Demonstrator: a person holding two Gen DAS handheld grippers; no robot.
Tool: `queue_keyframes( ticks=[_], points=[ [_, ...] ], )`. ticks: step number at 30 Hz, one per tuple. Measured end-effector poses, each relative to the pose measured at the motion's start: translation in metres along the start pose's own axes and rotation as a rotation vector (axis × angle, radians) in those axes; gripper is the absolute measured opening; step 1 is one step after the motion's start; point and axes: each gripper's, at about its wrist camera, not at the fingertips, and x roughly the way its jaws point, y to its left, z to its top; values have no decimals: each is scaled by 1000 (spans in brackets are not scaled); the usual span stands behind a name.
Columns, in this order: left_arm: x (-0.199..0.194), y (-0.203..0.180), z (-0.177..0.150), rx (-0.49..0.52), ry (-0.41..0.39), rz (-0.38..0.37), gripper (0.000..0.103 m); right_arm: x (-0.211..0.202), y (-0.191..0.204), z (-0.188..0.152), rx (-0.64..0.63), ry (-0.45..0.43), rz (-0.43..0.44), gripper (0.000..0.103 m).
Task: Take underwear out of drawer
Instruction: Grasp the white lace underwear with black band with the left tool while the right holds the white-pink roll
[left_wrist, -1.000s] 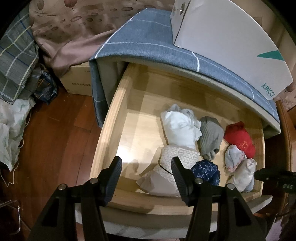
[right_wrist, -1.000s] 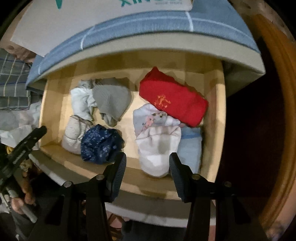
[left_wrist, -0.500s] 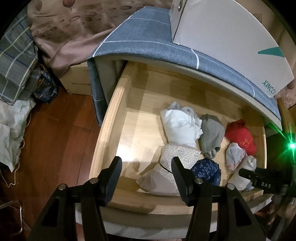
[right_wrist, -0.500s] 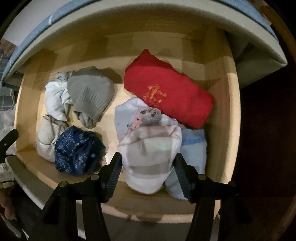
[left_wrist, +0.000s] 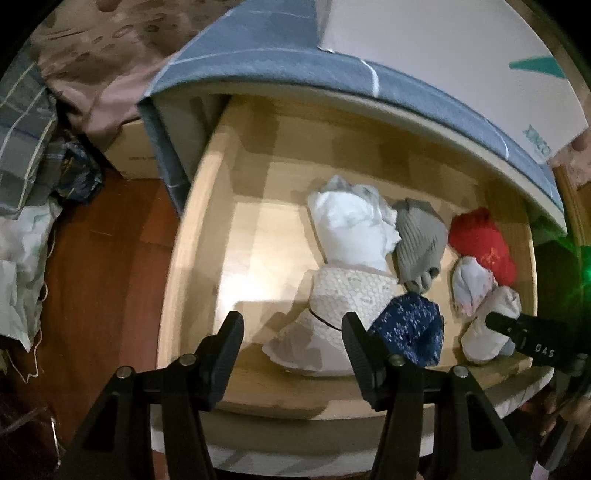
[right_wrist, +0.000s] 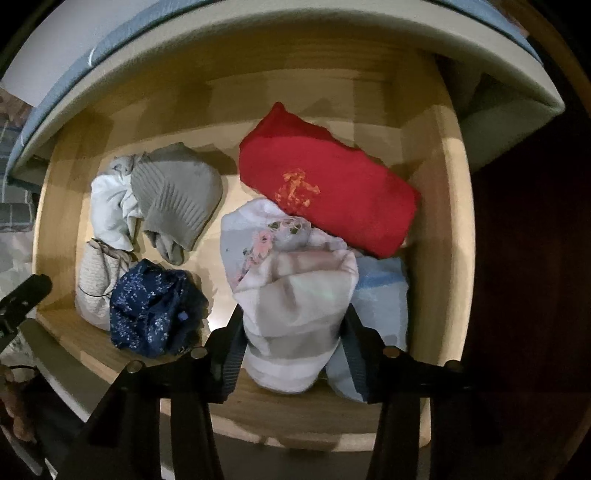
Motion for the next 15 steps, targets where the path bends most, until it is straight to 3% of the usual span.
queue_keyframes(
  ticks=[7,15],
  points=[
    [19,-6,3,40,111,-57,57,-7,-13,-10,50,-24,70,45],
    [44,-23,13,122,197,-31,57,-8,-19,-11,74,-3,110,45]
  ],
)
